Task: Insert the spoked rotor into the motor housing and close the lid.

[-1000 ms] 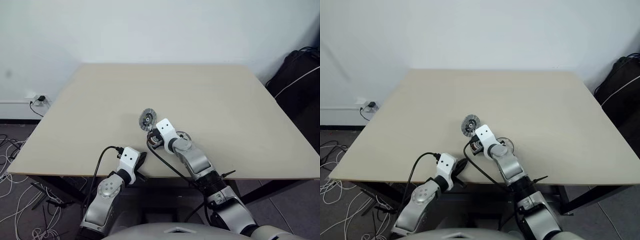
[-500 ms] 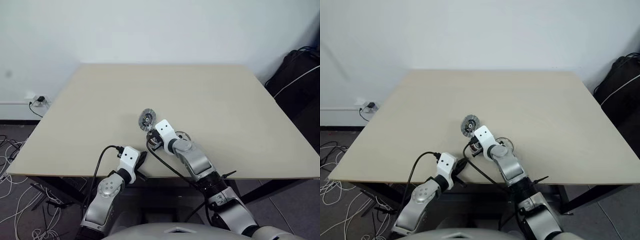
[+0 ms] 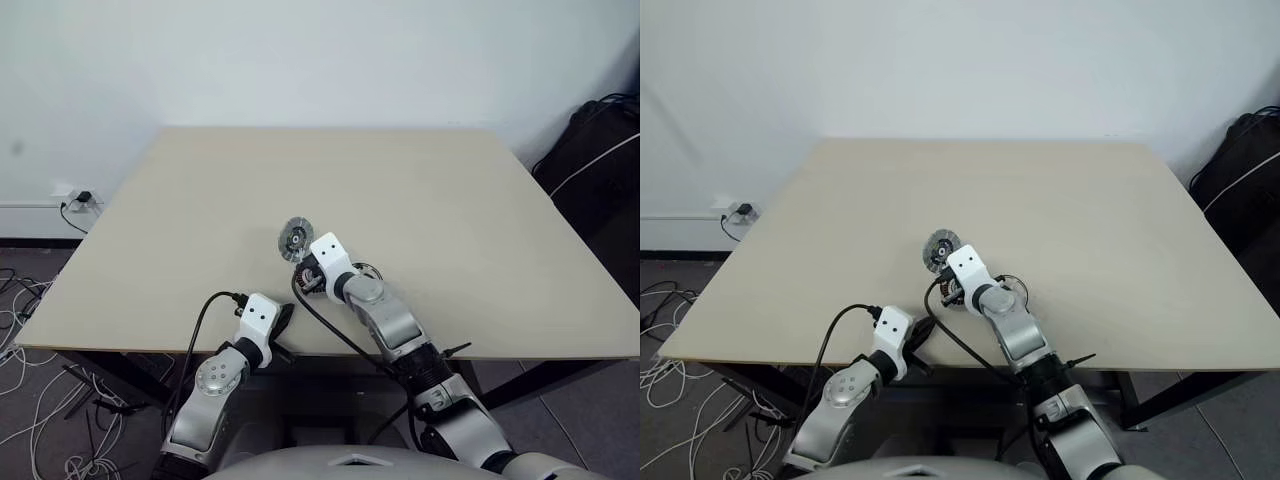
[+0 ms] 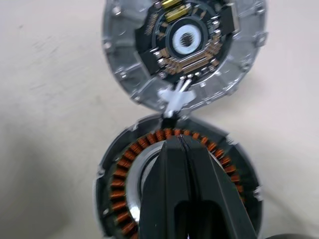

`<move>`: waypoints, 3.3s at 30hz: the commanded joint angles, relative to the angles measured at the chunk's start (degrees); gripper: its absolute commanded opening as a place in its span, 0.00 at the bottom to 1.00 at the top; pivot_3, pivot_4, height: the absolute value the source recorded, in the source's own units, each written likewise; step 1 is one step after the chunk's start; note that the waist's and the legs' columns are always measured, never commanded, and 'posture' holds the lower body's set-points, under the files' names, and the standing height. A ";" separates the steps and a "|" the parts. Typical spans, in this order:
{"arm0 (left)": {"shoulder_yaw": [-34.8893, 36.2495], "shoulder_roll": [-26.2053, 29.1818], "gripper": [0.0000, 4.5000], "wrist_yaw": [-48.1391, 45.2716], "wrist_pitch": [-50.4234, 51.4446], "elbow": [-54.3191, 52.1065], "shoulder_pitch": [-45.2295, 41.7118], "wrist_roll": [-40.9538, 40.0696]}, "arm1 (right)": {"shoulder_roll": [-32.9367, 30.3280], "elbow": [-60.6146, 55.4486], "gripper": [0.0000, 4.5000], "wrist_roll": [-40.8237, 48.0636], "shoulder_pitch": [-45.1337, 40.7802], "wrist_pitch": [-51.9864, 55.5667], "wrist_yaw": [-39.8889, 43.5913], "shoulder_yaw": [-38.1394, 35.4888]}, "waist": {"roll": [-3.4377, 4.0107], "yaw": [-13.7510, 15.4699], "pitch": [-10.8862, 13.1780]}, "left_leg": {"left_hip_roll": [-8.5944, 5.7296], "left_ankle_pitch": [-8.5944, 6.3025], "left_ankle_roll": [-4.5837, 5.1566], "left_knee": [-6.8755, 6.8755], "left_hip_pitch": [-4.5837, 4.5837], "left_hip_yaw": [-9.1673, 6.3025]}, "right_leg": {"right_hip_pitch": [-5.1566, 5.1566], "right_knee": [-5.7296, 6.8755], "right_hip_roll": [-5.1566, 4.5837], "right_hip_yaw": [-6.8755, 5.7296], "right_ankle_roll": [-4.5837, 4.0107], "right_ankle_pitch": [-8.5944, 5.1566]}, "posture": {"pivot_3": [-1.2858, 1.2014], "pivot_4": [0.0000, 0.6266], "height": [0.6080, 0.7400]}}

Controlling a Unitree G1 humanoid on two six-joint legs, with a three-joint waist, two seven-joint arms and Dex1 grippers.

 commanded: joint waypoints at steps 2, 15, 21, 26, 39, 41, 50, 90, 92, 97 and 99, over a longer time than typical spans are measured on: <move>-0.37 -0.26 0.00 0.29 -0.33 -2.51 -0.22 0.03 | 0.36 -1.69 0.00 0.08 -1.40 -1.93 -1.99 -2.78 | 0.00 0.02 0.00 | 0.00 0.00 0.00 0.00 0.00 0.00 | 0.00 0.00 0.00 0.00 0.00 0.00 | 0.52 0.00 1.00; -0.30 0.59 0.00 -0.34 0.20 -2.73 -0.15 -0.03 | -4.17 -15.47 0.00 3.21 7.31 1.90 -3.85 -12.69 | 0.00 0.19 0.00 | 0.00 0.00 0.00 -0.04 0.00 -0.02 | 0.00 -0.01 -0.05 -0.01 -0.11 -0.07 | 0.52 0.00 1.00; -0.25 1.16 0.00 -1.17 0.74 -2.67 -0.49 -0.19 | -6.52 -22.66 0.29 5.97 14.14 4.97 -4.18 -18.55 | 0.00 0.29 0.00 | 0.00 -0.01 0.01 -0.04 -0.01 -0.03 | 0.02 -0.02 -0.07 -0.02 0.03 -0.21 | 0.52 0.00 1.00; -0.18 1.45 0.00 -1.67 0.95 -2.60 -0.70 -0.23 | -6.00 -26.17 0.65 8.55 17.79 6.56 -5.06 -22.58 | 0.01 0.23 0.01 | 0.02 -0.01 0.00 -0.03 0.00 -0.03 | 0.03 -0.02 -0.08 -0.01 0.10 -0.31 | 0.52 0.00 1.00; -0.50 1.45 0.00 -1.95 1.46 -2.39 -0.63 -0.20 | 5.76 -28.41 1.00 33.67 16.91 19.86 -8.42 -43.26 | 0.14 0.25 0.09 | 0.04 -0.01 0.01 -0.03 -0.02 -0.07 | 0.07 -0.06 -0.12 0.07 0.11 -0.33 | 0.52 0.00 1.00; -0.52 1.36 0.00 -1.89 1.66 -2.42 -0.59 -0.23 | 7.47 -26.94 1.00 39.59 15.65 22.12 -9.59 -47.55 | 0.19 0.22 0.11 | 0.04 -0.01 0.01 -0.02 -0.02 -0.07 | 0.07 -0.07 -0.12 0.07 0.11 -0.33 | 0.52 0.00 1.00; -0.84 1.07 0.00 -1.65 2.19 -2.69 -0.26 -0.28 | 9.35 -18.18 1.00 61.86 12.44 27.00 -16.52 -56.86 | 0.38 0.06 0.16 | 0.04 -0.02 0.02 -0.15 -0.03 -0.09 | 0.02 -0.06 -0.14 0.08 0.10 -0.32 | 0.52 0.00 1.00; -0.91 0.87 0.00 -1.11 2.90 -4.06 0.15 -0.09 | 5.51 -7.97 1.00 63.35 14.69 24.07 -15.69 -44.61 | 0.43 -0.64 0.17 | 0.07 -0.03 0.03 -0.17 -0.05 -0.10 | 0.02 -0.12 -0.14 0.09 0.09 -0.37 | 0.52 0.00 1.00; -0.91 0.84 0.00 -1.08 2.84 -4.00 0.15 -0.07 | 5.16 -8.83 1.00 63.64 15.18 24.85 -16.14 -44.33 | 0.43 -0.62 0.17 | 0.07 -0.03 0.03 -0.17 -0.05 -0.10 | 0.02 -0.12 -0.14 0.09 0.09 -0.38 | 0.52 0.00 1.00; -0.90 0.78 0.00 -1.03 2.75 -3.97 0.28 -0.11 | 3.64 -12.56 1.00 64.02 17.68 26.67 -16.67 -43.07 | 0.43 -0.46 0.17 | 0.07 -0.05 0.05 -0.19 -0.06 -0.11 | 0.03 -0.16 -0.16 0.06 0.13 -0.41 | 0.52 0.00 1.00; -0.90 0.80 0.00 -1.07 2.74 -4.01 0.34 -0.15 | 3.28 -13.91 1.00 64.21 18.26 26.52 -16.82 -43.01 | 0.42 -0.36 0.17 | 0.07 -0.07 0.06 -0.19 -0.08 -0.11 | 0.02 -0.18 -0.16 0.06 0.14 -0.41 | 0.52 0.00 1.00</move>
